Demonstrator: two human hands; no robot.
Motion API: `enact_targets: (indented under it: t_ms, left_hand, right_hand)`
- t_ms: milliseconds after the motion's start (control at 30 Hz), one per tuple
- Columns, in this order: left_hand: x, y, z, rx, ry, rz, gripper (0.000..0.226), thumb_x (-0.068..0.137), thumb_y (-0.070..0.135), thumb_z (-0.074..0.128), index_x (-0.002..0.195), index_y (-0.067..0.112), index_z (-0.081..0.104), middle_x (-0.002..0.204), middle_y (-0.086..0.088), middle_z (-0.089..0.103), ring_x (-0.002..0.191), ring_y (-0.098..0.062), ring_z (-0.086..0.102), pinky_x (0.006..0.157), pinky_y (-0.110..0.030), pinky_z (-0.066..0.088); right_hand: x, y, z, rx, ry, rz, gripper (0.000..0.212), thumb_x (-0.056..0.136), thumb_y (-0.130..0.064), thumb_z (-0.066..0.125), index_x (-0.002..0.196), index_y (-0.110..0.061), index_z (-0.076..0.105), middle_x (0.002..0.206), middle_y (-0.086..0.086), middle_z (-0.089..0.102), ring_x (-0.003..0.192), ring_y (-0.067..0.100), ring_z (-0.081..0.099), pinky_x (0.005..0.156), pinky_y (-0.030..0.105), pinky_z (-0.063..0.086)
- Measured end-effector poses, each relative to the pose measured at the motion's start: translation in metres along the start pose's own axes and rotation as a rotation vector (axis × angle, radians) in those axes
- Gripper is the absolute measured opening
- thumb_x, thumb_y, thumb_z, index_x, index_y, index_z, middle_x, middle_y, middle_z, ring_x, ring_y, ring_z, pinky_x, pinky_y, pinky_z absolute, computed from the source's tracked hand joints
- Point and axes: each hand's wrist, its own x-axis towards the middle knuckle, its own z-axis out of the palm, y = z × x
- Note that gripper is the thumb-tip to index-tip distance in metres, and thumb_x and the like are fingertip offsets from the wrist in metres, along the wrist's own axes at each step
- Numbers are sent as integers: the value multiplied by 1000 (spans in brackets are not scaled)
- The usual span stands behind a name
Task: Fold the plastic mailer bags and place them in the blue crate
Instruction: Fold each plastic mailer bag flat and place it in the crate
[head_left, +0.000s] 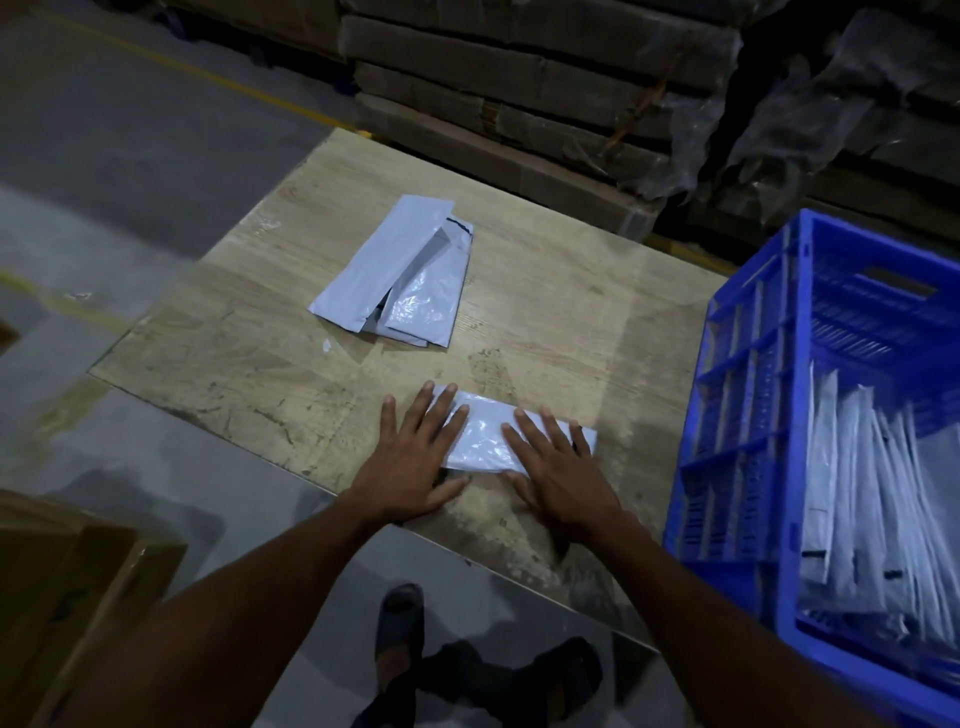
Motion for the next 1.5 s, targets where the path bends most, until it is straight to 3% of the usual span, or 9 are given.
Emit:
enact_targets:
  t_ms: [100, 233, 333, 467, 767, 933, 1133, 1267, 1500]
  left_hand:
    - [0, -2, 7, -1, 47, -22, 85, 90, 40, 69, 160, 21, 26, 170, -17, 21, 156, -44, 15, 115, -75, 23]
    - [0, -2, 7, -84, 138, -68, 98, 75, 7, 81, 157, 23, 29, 166, -21, 29, 153, -48, 21, 116, -70, 24]
    - [-1, -4, 9, -119, 180, -71, 94, 80, 12, 82, 157, 24, 29, 166, -21, 28, 153, -47, 21, 117, -70, 26]
    - [-4, -4, 8, -205, 258, -69, 80, 96, 29, 66, 164, 23, 23, 170, -24, 12, 156, -46, 12, 117, -68, 27]
    - [-3, 5, 4, -152, 238, -280, 86, 99, 46, 40, 165, 16, -5, 171, -21, 9, 157, -40, 17, 122, -60, 21]
    - [-2, 5, 4, -84, 181, -277, 80, 98, 47, 36, 165, 15, 8, 163, -17, 35, 152, -41, 28, 122, -62, 21]
    - [-2, 4, 7, -23, 150, -255, 72, 100, 46, 38, 163, 14, 28, 163, -19, 35, 151, -42, 29, 122, -62, 18]
    - [-3, 4, 5, -53, 184, -239, 72, 102, 51, 36, 163, 13, 28, 170, -19, 19, 157, -39, 17, 123, -62, 15]
    - [-7, 4, 3, 34, 136, -94, 77, 101, 59, 33, 165, 20, 18, 174, -7, 5, 160, -28, 4, 112, -78, 15]
  right_hand:
    - [0, 0, -7, 25, 31, -12, 65, 105, -56, 12, 158, -21, 22, 166, 5, 23, 150, 39, 25, 109, 69, 31]
    - [-15, -15, -11, -122, 295, -379, 64, 98, -28, 58, 157, -23, 32, 166, 0, 22, 153, 41, 13, 108, 79, 19]
    - [-20, -17, -3, -177, 406, -616, 35, 100, -22, 63, 134, -22, 64, 153, 0, 48, 148, 46, 25, 103, 83, 21]
    - [-4, -9, -21, -191, 354, -497, 30, 95, -19, 51, 114, -13, 74, 126, 8, 69, 130, 45, 53, 89, 62, 52]
    - [0, 9, -83, -64, 228, -328, 58, 85, -9, 66, 140, -15, 48, 155, 5, 33, 101, 34, 59, 53, 46, 57]
    - [3, 24, -78, -101, 160, -339, 61, 77, -1, 51, 137, -10, 54, 155, 12, 43, 97, 41, 63, 57, 47, 56]
    - [32, 36, -69, -320, 11, -110, 62, 78, -5, 66, 138, -22, 58, 156, 9, 44, 144, 46, 33, 106, 76, 26]
    - [42, 21, -45, -90, -121, 92, 57, 106, -30, 32, 160, -27, 15, 169, 2, 3, 155, 29, 4, 117, 64, 4]
    - [12, -25, -12, 126, -4, -180, 56, 95, -34, 29, 143, -14, 50, 162, 7, 32, 152, 23, 21, 122, 54, 6]
